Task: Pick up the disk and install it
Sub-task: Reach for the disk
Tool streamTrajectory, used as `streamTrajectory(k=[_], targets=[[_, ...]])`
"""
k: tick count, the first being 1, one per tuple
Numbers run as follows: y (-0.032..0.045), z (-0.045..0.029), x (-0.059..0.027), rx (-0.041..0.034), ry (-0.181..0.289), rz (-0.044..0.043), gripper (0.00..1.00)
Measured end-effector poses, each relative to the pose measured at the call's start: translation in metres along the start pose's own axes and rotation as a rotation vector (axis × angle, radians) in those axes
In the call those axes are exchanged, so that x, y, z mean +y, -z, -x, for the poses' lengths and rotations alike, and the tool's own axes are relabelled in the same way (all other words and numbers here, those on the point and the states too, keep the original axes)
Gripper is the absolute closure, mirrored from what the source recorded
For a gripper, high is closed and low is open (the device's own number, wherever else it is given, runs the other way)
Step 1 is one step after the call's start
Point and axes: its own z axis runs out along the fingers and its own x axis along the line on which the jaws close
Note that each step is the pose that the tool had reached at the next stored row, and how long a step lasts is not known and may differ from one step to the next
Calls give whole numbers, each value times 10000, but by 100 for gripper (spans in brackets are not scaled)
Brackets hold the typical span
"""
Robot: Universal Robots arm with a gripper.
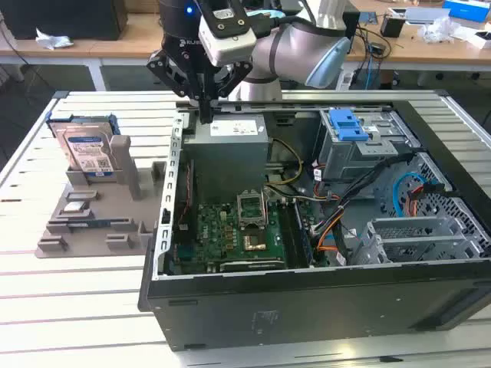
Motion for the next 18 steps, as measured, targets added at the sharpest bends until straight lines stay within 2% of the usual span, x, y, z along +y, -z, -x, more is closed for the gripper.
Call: streamTrajectory(k=[1, 4, 10, 13, 14, 15, 17, 18], targets=[[1, -30, -2, 1, 0, 0, 89], [5, -188, -14, 0, 0, 0, 89], [9, -322, -24, 0, 1, 0, 89], [11, -435, -32, -1, -1, 0, 89], [12, -492, -36, 0, 0, 0, 89], [14, -594, -43, 0, -1, 1, 89], [16, -732, -52, 1, -1, 0, 89], [17, -774, -55, 0, -2, 0, 89]])
